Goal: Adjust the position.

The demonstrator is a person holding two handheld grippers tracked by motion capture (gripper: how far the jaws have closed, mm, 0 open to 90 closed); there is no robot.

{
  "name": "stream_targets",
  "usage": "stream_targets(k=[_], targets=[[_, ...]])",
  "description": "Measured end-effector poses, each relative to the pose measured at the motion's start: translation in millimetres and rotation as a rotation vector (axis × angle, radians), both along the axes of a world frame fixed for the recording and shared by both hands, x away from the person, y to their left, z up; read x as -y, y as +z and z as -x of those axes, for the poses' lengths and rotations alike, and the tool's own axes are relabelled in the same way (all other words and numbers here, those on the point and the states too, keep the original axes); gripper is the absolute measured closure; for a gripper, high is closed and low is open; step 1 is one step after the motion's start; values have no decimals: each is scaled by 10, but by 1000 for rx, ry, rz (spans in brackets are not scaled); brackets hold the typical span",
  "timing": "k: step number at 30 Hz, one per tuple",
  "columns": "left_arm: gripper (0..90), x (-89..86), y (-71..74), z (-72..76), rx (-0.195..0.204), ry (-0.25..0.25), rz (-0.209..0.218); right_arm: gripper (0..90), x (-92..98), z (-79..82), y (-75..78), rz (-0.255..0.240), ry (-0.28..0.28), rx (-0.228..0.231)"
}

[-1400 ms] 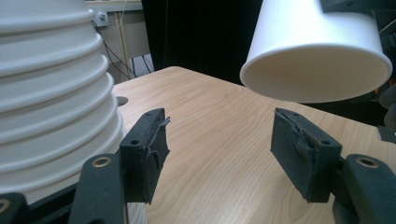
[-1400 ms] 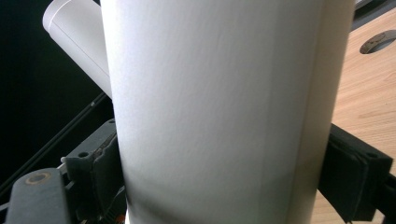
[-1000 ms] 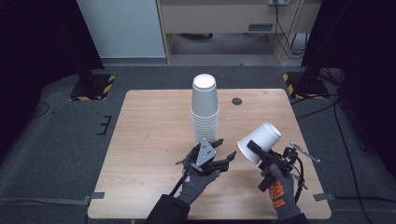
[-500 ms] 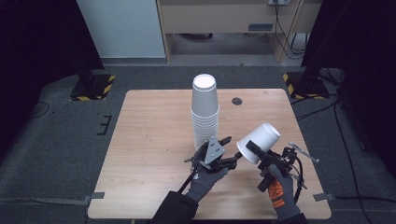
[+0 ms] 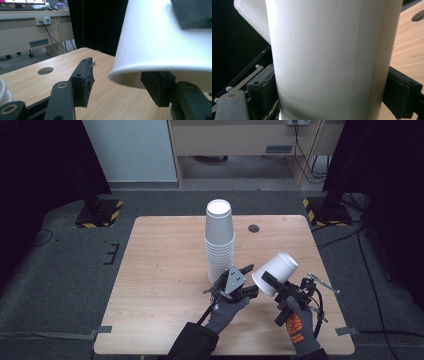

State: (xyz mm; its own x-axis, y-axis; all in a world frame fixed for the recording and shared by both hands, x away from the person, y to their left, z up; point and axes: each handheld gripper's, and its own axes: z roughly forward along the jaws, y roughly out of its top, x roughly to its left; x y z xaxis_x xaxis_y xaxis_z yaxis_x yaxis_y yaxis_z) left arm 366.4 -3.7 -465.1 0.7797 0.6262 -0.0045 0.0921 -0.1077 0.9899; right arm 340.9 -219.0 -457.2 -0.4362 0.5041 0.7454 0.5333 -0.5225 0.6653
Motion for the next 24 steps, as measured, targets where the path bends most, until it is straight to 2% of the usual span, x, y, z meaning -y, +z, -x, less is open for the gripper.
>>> stream_targets(k=[8, 13, 24], targets=[[525, 37, -5, -15, 30, 0, -1, 135, -15, 0, -11, -2, 10, -13], [620, 37, 8, -2, 64, 4, 2, 134, -35, -4, -27, 2, 20, -17], [761, -10, -13, 13, 96, 1, -11, 125, -43, -10, -37, -9, 31, -23]])
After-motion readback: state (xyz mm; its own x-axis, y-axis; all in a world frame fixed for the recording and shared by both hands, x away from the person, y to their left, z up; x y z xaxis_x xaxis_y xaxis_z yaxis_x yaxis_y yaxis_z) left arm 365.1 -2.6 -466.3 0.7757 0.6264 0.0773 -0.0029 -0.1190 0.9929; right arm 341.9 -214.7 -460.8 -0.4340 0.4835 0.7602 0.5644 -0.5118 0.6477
